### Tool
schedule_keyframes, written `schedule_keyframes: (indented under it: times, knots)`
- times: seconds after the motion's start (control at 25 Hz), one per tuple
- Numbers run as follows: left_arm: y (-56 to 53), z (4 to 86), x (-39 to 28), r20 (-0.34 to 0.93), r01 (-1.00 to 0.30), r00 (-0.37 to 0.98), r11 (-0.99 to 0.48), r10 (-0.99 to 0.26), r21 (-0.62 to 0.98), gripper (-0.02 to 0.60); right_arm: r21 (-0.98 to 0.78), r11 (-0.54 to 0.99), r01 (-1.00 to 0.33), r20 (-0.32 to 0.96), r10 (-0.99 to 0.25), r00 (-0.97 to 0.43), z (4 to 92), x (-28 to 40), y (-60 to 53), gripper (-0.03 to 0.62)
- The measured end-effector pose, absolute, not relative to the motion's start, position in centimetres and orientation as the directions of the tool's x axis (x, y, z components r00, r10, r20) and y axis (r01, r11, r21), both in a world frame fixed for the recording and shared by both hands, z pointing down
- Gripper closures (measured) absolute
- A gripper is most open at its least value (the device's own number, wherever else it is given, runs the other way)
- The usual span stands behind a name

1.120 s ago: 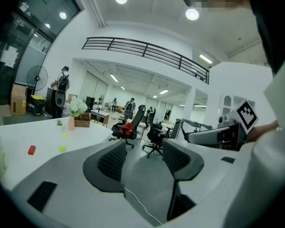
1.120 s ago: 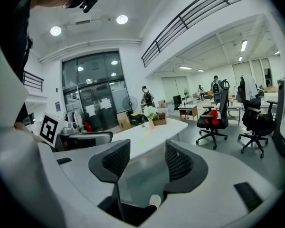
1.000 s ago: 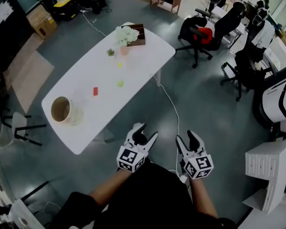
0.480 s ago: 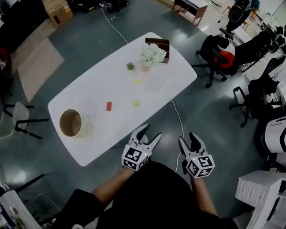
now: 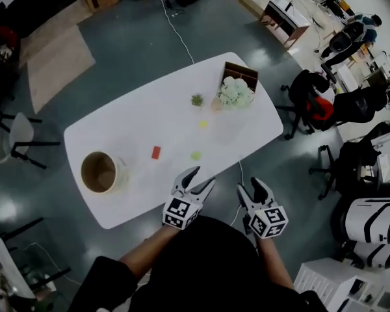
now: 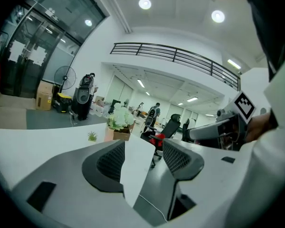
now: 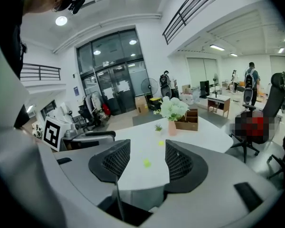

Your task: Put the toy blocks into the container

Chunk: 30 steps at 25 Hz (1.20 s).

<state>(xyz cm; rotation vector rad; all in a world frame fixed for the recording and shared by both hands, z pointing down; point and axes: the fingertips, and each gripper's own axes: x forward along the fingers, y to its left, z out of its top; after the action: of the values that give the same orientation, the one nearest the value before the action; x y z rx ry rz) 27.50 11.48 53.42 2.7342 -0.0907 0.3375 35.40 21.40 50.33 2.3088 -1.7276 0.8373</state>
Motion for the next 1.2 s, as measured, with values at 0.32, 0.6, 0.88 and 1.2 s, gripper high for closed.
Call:
schedule_keyframes:
  times: [0.32, 0.6, 0.88, 1.2]
  knots:
    - [5.8, 54.2, 25.7, 0.286, -0.238, 0.949, -0.895, -0.132, 0.377, 0.354, -0.206, -0.190, -0.960, 0.504, -0.861, 0.062, 50.4, 34.9, 13.8, 0.395]
    - [2.3, 54.6, 23.7, 0.290, -0.373, 0.918, -0.842, -0.272, 0.390, 0.354, -0.215, -0.050, -0.975, 0.554, -0.829, -0.080, 52.8, 34.7, 9.5, 0.395]
    - [-0.8, 55.4, 21.0, 0.339, -0.550, 0.831, -0.744, -0.442, 0.379, 0.354, -0.243, 0.102, -0.965, 0.546, -0.807, -0.223, 54.0, 35.1, 4.7, 0.396]
    - [-3.4, 55.0, 22.5, 0.347, -0.639, 0.769, -0.651, -0.537, 0.409, 0.354, -0.254, 0.414, -0.874, 0.619, -0.625, -0.476, 59.4, 34.5, 1.7, 0.395]
